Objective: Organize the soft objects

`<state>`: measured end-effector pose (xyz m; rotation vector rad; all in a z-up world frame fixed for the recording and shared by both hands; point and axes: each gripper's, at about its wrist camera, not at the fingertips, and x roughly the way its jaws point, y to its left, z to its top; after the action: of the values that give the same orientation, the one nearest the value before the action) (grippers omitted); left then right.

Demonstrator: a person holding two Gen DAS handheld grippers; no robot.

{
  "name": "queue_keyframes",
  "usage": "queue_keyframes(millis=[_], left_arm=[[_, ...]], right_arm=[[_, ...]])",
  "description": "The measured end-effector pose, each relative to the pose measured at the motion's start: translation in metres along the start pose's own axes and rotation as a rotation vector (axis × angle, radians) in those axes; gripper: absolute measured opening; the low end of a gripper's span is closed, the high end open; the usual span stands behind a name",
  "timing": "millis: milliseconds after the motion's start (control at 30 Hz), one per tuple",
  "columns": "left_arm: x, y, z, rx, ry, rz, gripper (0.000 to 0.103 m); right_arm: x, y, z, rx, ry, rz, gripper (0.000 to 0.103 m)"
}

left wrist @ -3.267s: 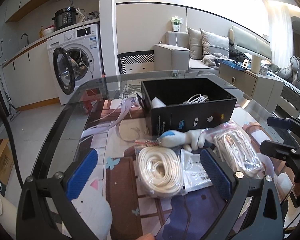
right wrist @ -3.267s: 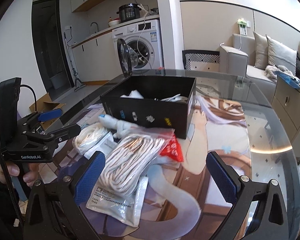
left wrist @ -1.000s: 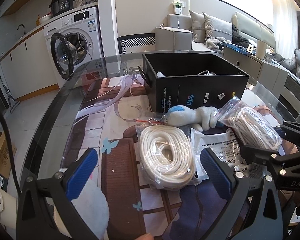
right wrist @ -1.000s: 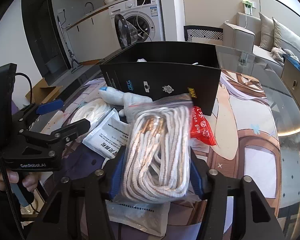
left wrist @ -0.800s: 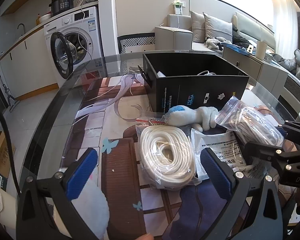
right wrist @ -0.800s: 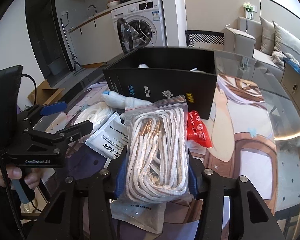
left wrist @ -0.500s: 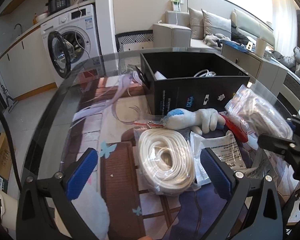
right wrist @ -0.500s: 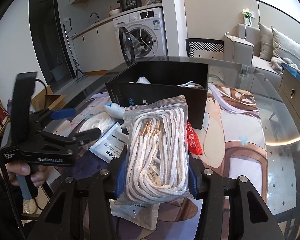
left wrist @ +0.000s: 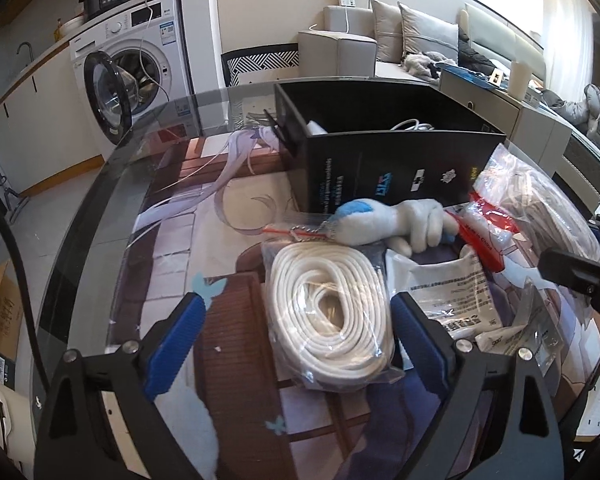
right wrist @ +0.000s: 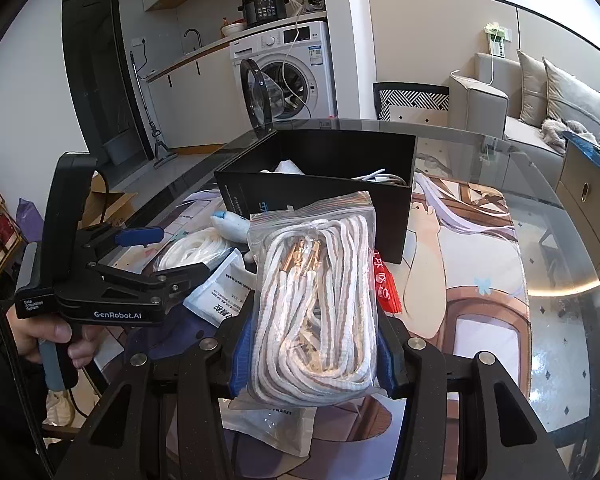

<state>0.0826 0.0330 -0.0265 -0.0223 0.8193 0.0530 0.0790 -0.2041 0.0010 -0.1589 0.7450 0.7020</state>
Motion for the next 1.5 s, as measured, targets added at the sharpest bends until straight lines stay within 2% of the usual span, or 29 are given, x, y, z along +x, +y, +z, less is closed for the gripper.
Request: queue_keyframes(millis=[133, 233, 400, 700, 967, 1500], left_arm=[[0.0, 0.004, -0.001, 0.002, 0.0, 0.01, 0.093], [0.002, 0.005, -0.001, 0.005, 0.011, 0.001, 0.085], [0.005, 0.0, -0.002, 0.02, 0.026, -0.038, 0.059], [-0.005, -0.008, -0.006, 0.048, 0.002, -0.063, 0.037], [-0.012, -0.009, -0.01, 0.044, -0.007, -0.081, 0.034], [-0.038, -0.009, -0.004, 0.029, -0.076, -0.101, 0.033]], right_arm=[[0.0, 0.0, 0.0, 0.0, -0.002, 0.0, 0.05], [-0.001, 0.001, 0.0, -0.001, -0.001, -0.001, 0.05], [-0.001, 0.0, 0.0, -0.001, 0.0, 0.001, 0.05], [-0.001, 0.0, 0.0, 0.0, -0.001, -0.003, 0.05], [-0.004, 0.0, 0.001, -0.004, -0.008, -0.005, 0.05], [-0.011, 0.002, 0.004, -0.008, -0.034, -0.017, 0.05]])
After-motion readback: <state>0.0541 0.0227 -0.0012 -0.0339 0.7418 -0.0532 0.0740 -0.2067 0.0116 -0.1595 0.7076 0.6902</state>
